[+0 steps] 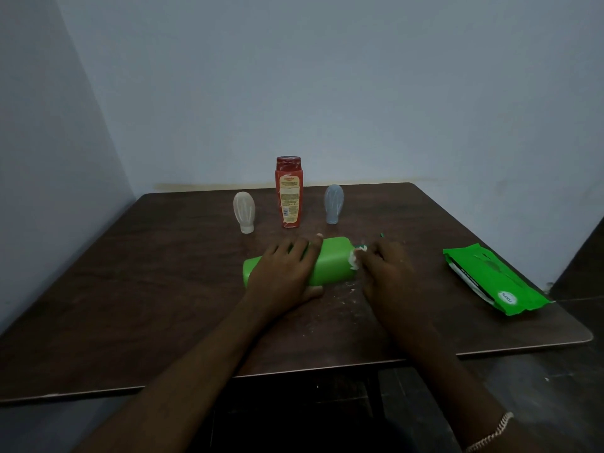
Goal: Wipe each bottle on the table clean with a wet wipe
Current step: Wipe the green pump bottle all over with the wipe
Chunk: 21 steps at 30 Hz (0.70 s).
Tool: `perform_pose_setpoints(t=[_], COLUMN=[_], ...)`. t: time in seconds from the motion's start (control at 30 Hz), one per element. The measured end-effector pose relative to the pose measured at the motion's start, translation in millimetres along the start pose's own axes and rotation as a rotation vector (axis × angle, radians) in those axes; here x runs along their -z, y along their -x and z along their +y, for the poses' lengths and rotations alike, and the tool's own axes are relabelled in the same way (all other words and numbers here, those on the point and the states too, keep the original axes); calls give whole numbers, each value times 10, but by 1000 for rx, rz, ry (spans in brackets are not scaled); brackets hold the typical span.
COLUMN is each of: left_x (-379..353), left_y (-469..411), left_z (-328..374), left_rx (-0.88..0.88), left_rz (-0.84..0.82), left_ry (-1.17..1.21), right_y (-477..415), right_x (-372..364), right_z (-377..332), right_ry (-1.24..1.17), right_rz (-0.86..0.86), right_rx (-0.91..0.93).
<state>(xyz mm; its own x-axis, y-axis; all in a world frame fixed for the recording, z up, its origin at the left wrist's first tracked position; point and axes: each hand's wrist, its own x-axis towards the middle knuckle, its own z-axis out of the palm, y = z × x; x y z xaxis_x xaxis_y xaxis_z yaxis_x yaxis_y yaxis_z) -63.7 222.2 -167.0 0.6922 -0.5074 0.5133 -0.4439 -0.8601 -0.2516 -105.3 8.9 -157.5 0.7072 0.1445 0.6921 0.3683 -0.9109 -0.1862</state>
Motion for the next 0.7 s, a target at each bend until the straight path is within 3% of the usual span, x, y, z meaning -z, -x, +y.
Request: perform_pose_setpoints(t=[0.13,0.2,0.27,0.4,0.53,0.63,0.7], left_x=[18,21,25,35,88,123,138], left_y=[8,11,20,27,28,31,32], left_z=[-21,-25,-26,-37,-66,-72,-76], left_rx=[-37,-67,-98,-119,-66,-46,-8], left_rz=[30,57,93,176,232,279,293], left_ry=[-44,-70,-87,-84,16,97,127], right_y=[-296,-521,-740,-1089,-1046,-826,-647], right_x=[51,172,302,502,536,380,270], right_z=[-88,-145,-138,87,315,393,335], right_ry=[277,383,271,-150,-837,-1351,-1599], right_rz=[-80,-269,-461,-808,-881,-809,-656], right_rx=[-70,-170,-260,-285,-601,-734,-787])
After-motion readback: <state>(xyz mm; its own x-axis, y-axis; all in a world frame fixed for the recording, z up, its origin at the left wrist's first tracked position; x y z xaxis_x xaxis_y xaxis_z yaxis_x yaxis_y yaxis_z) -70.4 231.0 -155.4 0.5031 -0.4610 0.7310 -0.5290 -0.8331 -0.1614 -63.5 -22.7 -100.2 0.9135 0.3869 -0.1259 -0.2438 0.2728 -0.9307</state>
